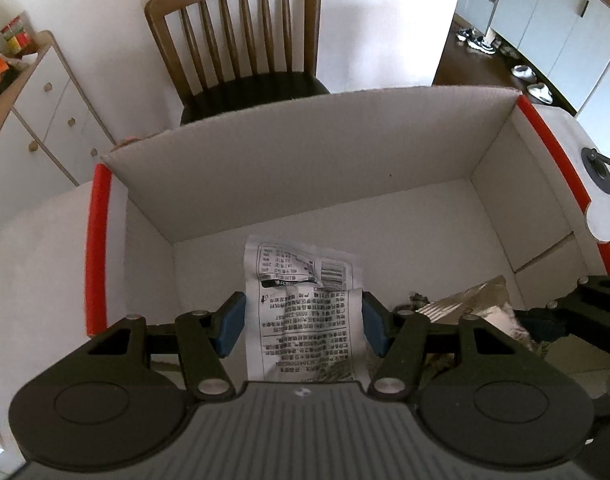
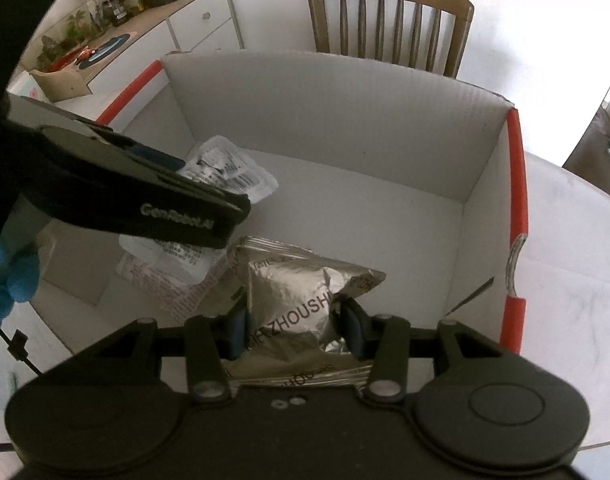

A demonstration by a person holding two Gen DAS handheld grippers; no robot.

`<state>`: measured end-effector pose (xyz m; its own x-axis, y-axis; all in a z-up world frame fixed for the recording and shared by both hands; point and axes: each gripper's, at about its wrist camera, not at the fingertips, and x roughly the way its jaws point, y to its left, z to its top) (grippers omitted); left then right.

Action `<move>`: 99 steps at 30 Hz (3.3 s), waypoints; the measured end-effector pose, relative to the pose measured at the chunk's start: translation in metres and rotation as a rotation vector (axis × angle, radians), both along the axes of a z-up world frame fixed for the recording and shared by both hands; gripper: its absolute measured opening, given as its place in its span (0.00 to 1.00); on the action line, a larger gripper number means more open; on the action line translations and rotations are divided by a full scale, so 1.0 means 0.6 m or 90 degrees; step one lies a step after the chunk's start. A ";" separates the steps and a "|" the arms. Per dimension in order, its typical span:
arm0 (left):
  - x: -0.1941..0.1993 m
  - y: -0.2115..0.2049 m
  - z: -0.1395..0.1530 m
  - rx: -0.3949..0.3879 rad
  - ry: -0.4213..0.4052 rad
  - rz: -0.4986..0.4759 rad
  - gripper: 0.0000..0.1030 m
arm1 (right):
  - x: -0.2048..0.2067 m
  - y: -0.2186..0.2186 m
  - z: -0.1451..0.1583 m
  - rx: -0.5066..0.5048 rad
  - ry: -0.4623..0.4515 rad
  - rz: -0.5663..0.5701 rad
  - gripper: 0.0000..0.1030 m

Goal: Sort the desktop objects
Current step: 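Lower both packets into the red box and open both tools, then withdraw both open tools from the box back over the table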

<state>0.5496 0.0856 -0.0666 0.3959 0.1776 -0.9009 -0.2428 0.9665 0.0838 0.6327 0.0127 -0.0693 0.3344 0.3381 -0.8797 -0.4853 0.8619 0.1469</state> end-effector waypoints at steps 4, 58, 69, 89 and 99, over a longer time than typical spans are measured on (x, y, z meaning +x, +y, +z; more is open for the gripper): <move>0.000 0.000 -0.005 -0.008 0.005 0.008 0.59 | 0.003 -0.002 0.002 0.001 0.005 0.002 0.47; -0.295 -0.113 0.253 -0.027 -0.153 -0.014 0.66 | -0.185 -0.079 0.212 0.062 -0.119 0.004 0.59; -0.391 -0.139 0.265 -0.036 -0.181 -0.026 0.70 | -0.264 -0.080 0.221 0.071 -0.123 -0.017 0.60; -0.539 -0.198 0.229 -0.057 -0.182 -0.059 0.80 | -0.402 -0.107 0.191 0.062 -0.129 -0.071 0.61; -0.596 -0.190 0.194 -0.070 -0.172 -0.056 0.90 | -0.456 -0.106 0.159 0.068 -0.123 -0.085 0.68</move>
<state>0.1922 -0.0283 0.0500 0.6334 0.0388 -0.7729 -0.1570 0.9844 -0.0792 0.3589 -0.0510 0.0262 0.5411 0.3671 -0.7566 -0.3963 0.9048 0.1556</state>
